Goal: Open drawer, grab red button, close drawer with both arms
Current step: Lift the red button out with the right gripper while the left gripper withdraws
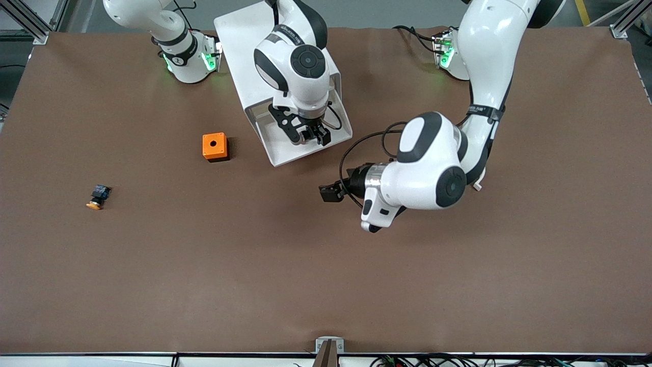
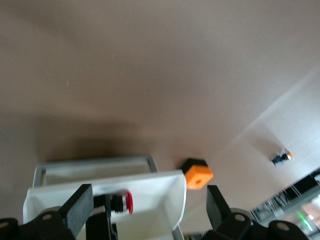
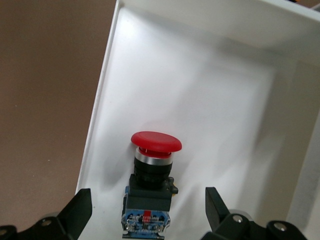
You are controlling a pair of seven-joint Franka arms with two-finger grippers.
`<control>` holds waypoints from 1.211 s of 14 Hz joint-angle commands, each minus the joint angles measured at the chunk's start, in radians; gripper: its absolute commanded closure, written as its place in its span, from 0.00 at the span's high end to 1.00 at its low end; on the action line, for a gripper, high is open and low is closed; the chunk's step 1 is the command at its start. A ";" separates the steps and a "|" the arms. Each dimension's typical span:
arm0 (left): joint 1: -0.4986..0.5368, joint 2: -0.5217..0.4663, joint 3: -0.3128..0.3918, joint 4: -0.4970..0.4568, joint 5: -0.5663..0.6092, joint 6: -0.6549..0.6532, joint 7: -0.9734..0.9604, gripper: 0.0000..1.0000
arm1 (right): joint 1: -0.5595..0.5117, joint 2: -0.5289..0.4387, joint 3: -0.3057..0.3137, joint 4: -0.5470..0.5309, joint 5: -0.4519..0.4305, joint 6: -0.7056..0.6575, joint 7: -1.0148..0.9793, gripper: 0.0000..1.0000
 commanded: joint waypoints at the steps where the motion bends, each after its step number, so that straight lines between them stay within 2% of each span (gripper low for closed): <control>1: -0.038 -0.021 0.014 -0.033 0.134 0.082 0.011 1.00 | 0.005 0.008 -0.006 0.009 0.019 0.019 0.011 0.80; 2: -0.038 -0.038 0.011 -0.037 0.201 0.082 0.003 1.00 | 0.005 0.008 -0.006 0.009 0.019 0.019 0.011 0.70; 3: -0.038 -0.061 0.005 -0.054 0.258 0.082 0.001 1.00 | 0.007 0.008 -0.006 0.009 0.019 0.019 0.012 0.66; 7: -0.038 -0.033 0.011 -0.054 0.288 0.088 -0.049 1.00 | 0.010 0.008 -0.006 0.009 0.019 0.017 0.014 0.62; 9: -0.040 -0.018 0.014 -0.056 0.290 0.135 -0.049 1.00 | 0.011 0.010 -0.006 0.008 0.019 0.011 0.014 0.60; 10: -0.041 -0.010 0.014 -0.056 0.317 0.169 -0.049 1.00 | 0.011 0.010 -0.006 0.006 0.019 0.010 0.014 0.43; 11: -0.054 -0.004 0.013 -0.056 0.358 0.190 -0.052 1.00 | 0.011 0.008 -0.006 0.008 0.019 0.010 0.014 0.17; 12: -0.069 -0.006 0.012 -0.057 0.394 0.192 -0.071 1.00 | 0.010 0.008 -0.006 0.009 0.019 0.010 0.014 0.00; 15: -0.075 -0.009 0.012 -0.057 0.428 0.192 -0.149 1.00 | -0.004 0.008 -0.007 0.029 0.019 0.007 0.008 0.00; 17: -0.078 -0.006 0.012 -0.059 0.441 0.192 -0.173 1.00 | -0.044 0.010 -0.010 0.096 0.016 -0.054 -0.007 0.00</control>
